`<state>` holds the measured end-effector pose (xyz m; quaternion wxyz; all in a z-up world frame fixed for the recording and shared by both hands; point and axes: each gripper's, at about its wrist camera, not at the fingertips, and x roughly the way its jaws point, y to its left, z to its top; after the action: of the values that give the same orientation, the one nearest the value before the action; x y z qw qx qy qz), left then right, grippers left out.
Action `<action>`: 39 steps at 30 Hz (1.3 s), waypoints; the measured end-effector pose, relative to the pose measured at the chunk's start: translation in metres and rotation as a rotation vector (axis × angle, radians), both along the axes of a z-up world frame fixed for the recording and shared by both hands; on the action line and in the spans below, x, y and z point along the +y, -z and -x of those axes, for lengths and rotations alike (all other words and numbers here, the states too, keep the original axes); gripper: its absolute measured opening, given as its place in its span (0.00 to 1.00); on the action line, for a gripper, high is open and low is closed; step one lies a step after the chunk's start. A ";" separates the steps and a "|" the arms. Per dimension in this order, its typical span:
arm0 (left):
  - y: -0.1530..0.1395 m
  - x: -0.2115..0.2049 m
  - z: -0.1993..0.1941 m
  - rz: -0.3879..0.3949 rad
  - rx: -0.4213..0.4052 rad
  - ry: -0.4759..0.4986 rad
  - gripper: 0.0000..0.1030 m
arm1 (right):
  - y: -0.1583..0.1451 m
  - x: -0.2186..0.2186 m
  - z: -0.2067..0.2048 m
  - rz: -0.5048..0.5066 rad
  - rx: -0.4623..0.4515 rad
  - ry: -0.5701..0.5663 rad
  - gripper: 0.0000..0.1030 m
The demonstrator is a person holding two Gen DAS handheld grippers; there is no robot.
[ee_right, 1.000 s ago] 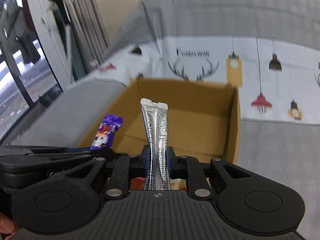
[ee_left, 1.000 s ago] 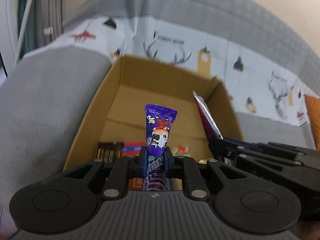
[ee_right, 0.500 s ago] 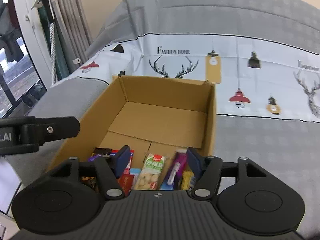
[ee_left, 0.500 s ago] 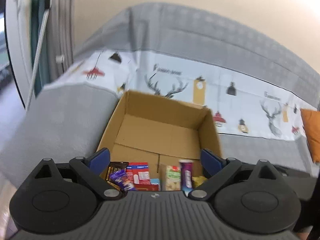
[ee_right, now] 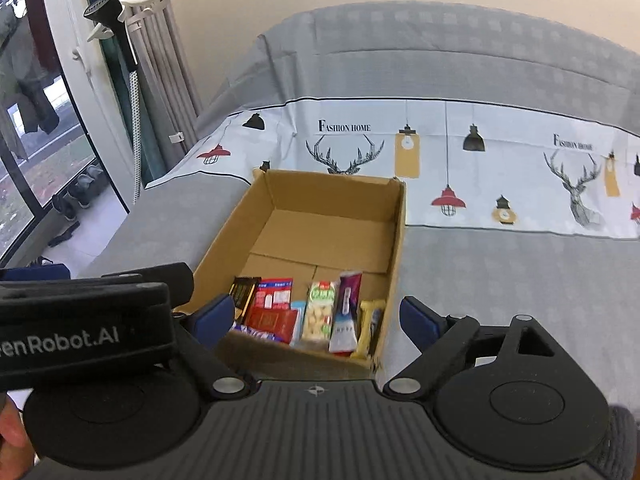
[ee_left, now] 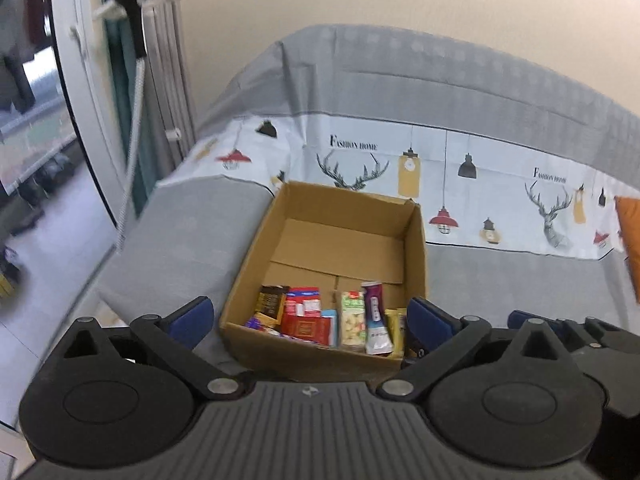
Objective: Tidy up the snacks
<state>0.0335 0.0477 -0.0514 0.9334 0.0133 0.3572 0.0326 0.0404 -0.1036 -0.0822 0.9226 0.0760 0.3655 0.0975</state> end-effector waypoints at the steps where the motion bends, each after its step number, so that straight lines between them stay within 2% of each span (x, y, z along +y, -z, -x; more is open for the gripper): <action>1: -0.003 0.000 0.006 -0.004 -0.003 -0.004 1.00 | -0.002 0.000 0.006 -0.010 -0.004 0.001 0.88; 9: -0.021 0.000 0.031 -0.016 -0.002 0.015 1.00 | -0.020 0.003 0.032 -0.020 -0.007 0.012 0.88; 13: -0.029 -0.003 0.039 -0.031 -0.030 0.015 1.00 | -0.028 0.006 0.041 0.028 -0.037 0.063 0.98; 17: -0.034 -0.003 0.043 -0.024 -0.035 0.013 1.00 | -0.032 0.002 0.042 -0.001 -0.024 0.058 0.98; 39: -0.034 -0.008 0.045 -0.066 0.006 0.008 1.00 | -0.028 0.001 0.049 -0.004 -0.013 0.039 0.98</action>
<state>-0.0111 0.0397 -0.0170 0.9316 0.0455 0.3584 0.0406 -0.0084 -0.1024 -0.0538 0.9265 0.0841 0.3577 0.0807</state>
